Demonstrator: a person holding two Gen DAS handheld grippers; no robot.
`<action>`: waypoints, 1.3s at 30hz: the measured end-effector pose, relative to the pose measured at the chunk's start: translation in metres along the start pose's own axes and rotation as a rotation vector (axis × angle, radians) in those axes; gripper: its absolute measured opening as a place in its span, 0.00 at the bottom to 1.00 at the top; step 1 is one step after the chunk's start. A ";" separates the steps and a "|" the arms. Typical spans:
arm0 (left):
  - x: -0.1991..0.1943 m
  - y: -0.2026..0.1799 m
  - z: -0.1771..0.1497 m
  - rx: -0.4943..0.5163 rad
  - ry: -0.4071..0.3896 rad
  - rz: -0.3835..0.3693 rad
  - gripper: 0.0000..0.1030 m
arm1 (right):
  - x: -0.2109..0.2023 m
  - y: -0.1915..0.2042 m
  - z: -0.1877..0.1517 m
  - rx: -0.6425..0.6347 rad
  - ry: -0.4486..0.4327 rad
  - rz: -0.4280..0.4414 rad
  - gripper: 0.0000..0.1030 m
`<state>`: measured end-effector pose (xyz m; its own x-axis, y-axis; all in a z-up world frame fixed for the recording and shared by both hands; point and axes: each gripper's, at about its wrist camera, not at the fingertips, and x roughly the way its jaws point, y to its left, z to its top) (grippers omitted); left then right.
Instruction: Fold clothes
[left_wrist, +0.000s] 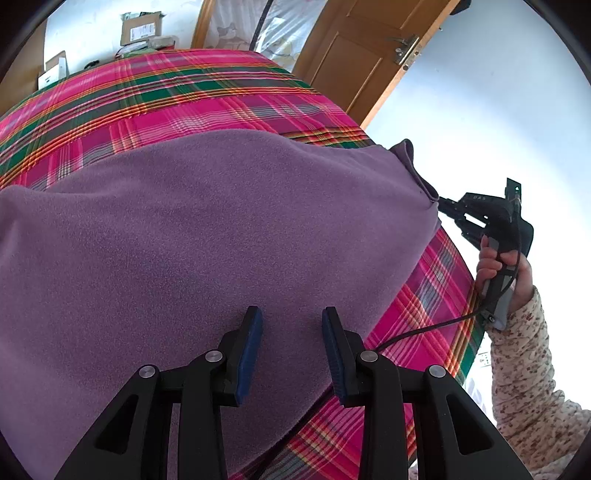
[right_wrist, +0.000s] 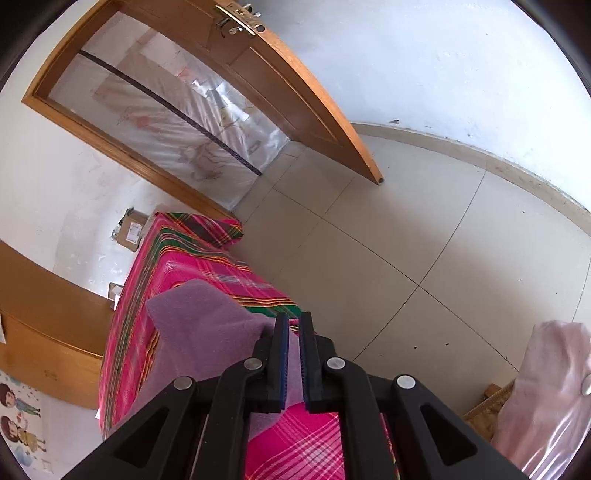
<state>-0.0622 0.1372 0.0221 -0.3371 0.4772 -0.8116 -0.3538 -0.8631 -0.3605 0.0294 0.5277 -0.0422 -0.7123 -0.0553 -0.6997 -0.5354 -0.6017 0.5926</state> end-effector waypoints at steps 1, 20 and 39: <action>0.000 0.000 0.000 -0.001 0.000 -0.001 0.34 | -0.002 0.002 -0.002 -0.018 -0.007 -0.008 0.06; 0.000 0.000 -0.001 -0.002 -0.012 -0.005 0.34 | 0.004 0.101 -0.037 -0.533 -0.017 -0.088 0.16; -0.006 0.003 -0.008 -0.020 -0.008 -0.037 0.38 | -0.024 0.089 -0.025 -0.395 -0.128 -0.155 0.15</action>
<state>-0.0546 0.1307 0.0223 -0.3308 0.5102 -0.7939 -0.3483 -0.8478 -0.3998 0.0105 0.4556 0.0172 -0.7006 0.1437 -0.6989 -0.4435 -0.8550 0.2687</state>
